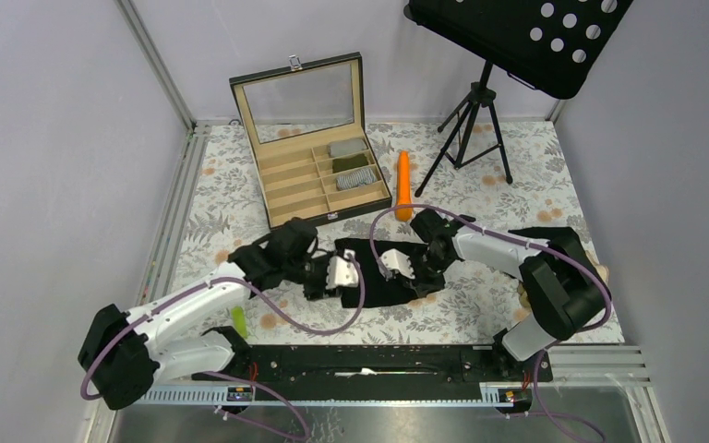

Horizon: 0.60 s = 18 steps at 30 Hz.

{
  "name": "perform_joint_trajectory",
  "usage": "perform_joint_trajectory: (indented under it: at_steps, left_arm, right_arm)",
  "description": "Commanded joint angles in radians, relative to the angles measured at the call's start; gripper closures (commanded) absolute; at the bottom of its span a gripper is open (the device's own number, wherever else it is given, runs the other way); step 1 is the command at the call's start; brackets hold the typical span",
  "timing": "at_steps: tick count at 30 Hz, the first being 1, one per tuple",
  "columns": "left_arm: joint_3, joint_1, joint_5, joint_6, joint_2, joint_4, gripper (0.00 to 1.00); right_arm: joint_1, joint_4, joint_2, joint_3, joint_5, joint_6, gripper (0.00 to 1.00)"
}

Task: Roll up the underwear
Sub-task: Fold the underwear at the center of the board.

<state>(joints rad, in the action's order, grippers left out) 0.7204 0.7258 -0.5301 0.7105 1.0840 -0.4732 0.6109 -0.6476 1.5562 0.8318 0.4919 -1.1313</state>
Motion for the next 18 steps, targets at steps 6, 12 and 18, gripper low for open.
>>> perform_joint_trajectory:
  at_steps: [6,12,18]
  left_arm:
    - [-0.059,0.091,-0.108,0.167,0.129,0.081,0.57]
    - [-0.066,0.114,-0.118,0.231,0.215,0.137,0.58]
    - [-0.058,0.117,-0.064,0.308,0.292,0.161,0.58]
  right_arm:
    - [0.007,0.028,0.058,-0.017,0.013,0.173,1.00]
    - [0.006,0.046,0.087,-0.011,0.026,0.197,1.00]
    - [0.006,0.060,0.103,0.004,0.025,0.206,1.00]
